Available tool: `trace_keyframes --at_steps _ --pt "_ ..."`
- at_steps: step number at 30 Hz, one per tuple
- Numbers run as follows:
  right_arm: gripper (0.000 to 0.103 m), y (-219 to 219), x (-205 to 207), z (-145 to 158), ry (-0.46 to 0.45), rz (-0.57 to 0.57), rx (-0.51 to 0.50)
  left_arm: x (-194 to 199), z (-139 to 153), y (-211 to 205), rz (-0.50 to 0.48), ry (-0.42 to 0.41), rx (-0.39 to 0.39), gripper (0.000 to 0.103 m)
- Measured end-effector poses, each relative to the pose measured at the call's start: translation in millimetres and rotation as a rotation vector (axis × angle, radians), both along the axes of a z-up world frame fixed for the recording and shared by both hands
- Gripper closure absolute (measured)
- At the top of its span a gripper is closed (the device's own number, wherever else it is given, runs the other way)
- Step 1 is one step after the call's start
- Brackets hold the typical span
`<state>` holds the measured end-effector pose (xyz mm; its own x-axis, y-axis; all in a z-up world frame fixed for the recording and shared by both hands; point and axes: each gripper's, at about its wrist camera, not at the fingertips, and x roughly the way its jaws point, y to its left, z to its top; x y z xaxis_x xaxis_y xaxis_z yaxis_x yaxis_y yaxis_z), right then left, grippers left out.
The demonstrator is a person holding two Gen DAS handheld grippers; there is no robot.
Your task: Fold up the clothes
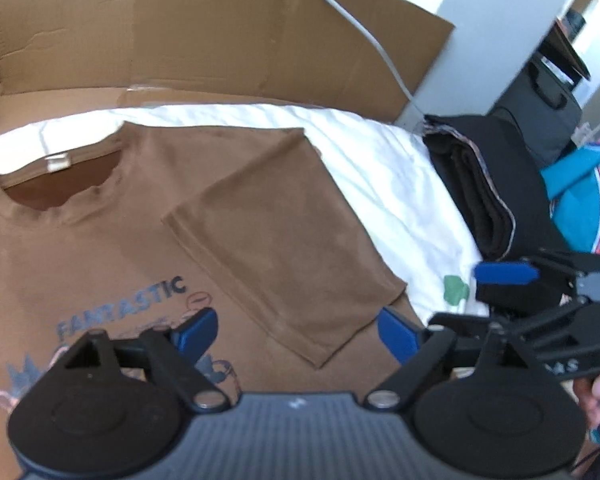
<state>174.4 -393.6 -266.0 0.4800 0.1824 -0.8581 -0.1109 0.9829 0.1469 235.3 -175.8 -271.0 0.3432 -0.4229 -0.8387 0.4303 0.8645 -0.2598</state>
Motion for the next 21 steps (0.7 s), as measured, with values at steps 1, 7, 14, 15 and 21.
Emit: trace_keyframes --at_steps 1,7,14,15,21 --pt "0.008 0.5 1.0 4.3 0.011 -0.013 0.008 0.2 5.0 2.4 0.01 -0.001 0.007 0.012" --pt "0.001 2.2 1.9 34.6 0.062 -0.088 0.034 -0.9 38.6 22.0 0.054 -0.014 0.016 0.006" --pt "0.001 3.6 0.6 92.2 0.068 -0.149 0.052 5.9 74.7 47.3 0.112 -0.025 0.052 0.006" --pt "0.001 2.6 -0.3 102.8 0.063 -0.164 0.06 7.8 80.4 50.9 0.126 -0.011 0.061 0.006" --pt "0.001 -0.4 -11.7 155.6 0.071 -0.212 0.107 11.7 123.6 78.1 0.208 0.046 0.024 0.006"
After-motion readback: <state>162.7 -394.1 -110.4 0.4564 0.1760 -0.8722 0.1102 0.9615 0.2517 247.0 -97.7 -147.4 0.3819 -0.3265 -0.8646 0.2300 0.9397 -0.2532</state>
